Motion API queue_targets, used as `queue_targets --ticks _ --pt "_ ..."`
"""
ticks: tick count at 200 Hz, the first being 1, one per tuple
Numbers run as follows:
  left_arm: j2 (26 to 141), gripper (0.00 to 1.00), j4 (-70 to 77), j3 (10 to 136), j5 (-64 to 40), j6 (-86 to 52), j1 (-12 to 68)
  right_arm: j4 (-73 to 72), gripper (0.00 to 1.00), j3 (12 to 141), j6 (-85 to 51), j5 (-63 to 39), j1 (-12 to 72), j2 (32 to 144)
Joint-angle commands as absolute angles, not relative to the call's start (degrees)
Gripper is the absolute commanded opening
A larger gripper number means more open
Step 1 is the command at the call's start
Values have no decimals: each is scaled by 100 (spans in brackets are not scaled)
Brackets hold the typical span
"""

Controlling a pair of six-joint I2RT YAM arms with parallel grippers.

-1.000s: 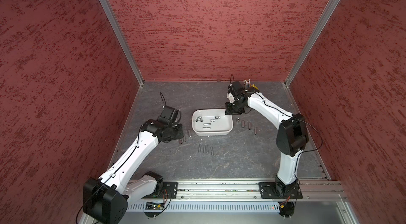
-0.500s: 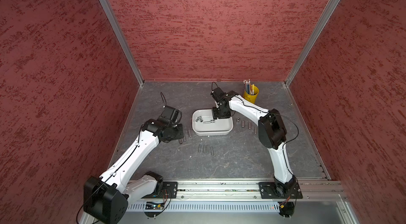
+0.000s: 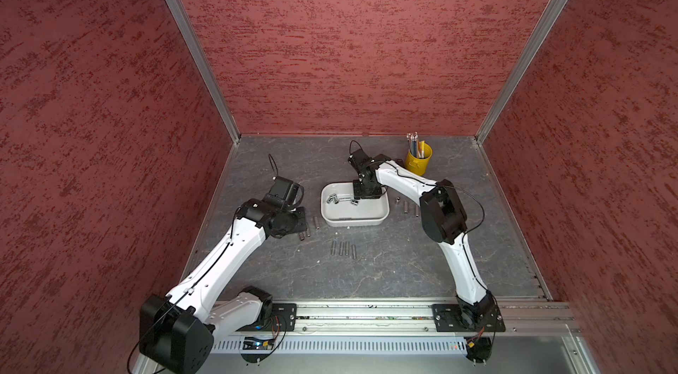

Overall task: Take out the socket from the storage box
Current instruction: Pick up the socket head from the storage box.

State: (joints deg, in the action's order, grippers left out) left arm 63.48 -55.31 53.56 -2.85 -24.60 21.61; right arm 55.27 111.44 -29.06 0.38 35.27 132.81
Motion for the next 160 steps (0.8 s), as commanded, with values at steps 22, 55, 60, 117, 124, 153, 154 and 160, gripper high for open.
queue_targets --ticks 22,55,60,117,124,153,154,160 --pt "6373 42 -5511 5348 -210 -2422 2195 5362 44 11355 -3059 202 3541 13512" --pt "6372 42 -5511 5344 -211 -2417 2193 5362 31 11355 -3032 196 3542 13542" --pt "6380 42 -5511 5343 -216 -2418 2197 5353 29 11355 -3016 184 3542 13524" --pt "6375 42 -5511 5344 -211 -2431 2197 5457 21 11287 -2780 44 3551 12826" --pt "6372 42 -5515 5343 -211 -2426 2197 5482 21 11233 -2741 56 3551 12662" --pt "6377 42 -5511 5344 -211 -2426 2197 5608 20 10982 -2579 191 3538 12000" --pt "6374 42 -5511 5344 -215 -2430 2197 5616 20 10975 -2573 192 3535 11977" --pt "6372 42 -5511 5344 -203 -2429 2197 5659 20 10905 -2535 231 3527 11836"
